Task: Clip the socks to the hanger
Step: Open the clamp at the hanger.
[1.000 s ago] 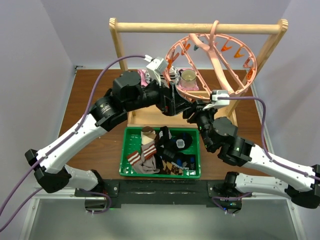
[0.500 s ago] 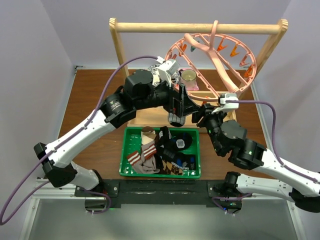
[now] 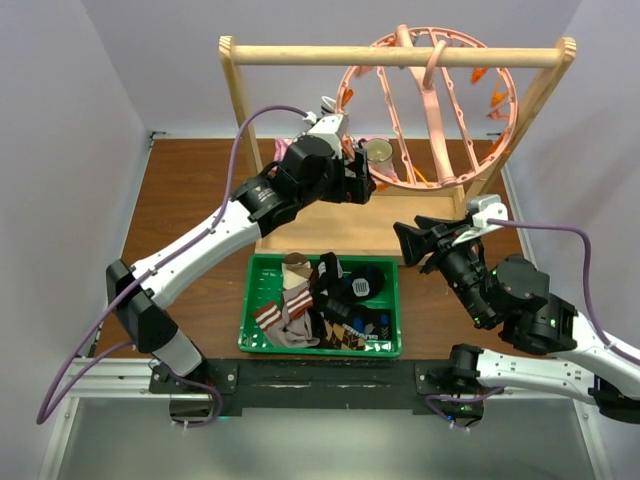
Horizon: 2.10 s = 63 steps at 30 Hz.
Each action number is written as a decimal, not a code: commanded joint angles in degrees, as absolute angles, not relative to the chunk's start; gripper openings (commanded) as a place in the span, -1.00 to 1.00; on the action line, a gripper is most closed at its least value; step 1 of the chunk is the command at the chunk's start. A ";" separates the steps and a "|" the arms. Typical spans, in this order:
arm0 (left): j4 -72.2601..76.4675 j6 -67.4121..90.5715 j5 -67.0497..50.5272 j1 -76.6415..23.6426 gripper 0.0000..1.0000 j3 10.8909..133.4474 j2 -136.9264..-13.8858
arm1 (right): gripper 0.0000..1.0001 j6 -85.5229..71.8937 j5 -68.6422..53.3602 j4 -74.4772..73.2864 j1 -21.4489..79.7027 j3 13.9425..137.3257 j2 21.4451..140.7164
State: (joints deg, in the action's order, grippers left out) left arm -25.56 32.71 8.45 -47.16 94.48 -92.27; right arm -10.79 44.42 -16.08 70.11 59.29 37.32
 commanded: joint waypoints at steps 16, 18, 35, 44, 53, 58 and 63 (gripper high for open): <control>-23.99 32.34 9.14 -47.20 1.00 92.20 -80.60 | -0.11 -4.13 50.98 -10.04 70.23 52.30 39.90; -24.08 31.99 9.14 -47.20 1.00 91.94 -79.81 | -0.10 -4.48 50.71 -9.49 70.31 51.59 40.60; -21.36 29.18 -8.08 -47.20 1.00 89.30 -74.79 | -0.15 2.64 58.36 -8.17 70.22 49.22 35.60; -19.43 29.18 -14.67 -47.11 1.00 88.77 -73.22 | -0.21 2.90 58.09 -6.60 70.23 46.93 34.36; -15.82 31.81 -25.75 -47.11 1.00 85.96 -71.46 | -0.42 11.24 60.11 1.84 70.05 44.82 34.54; -15.47 32.96 -25.93 -47.20 1.00 84.38 -71.81 | -0.67 13.45 61.43 3.25 70.14 46.05 35.51; -15.29 33.22 -25.49 -47.28 1.00 84.90 -71.63 | -0.91 12.66 60.65 3.08 70.05 45.62 34.89</control>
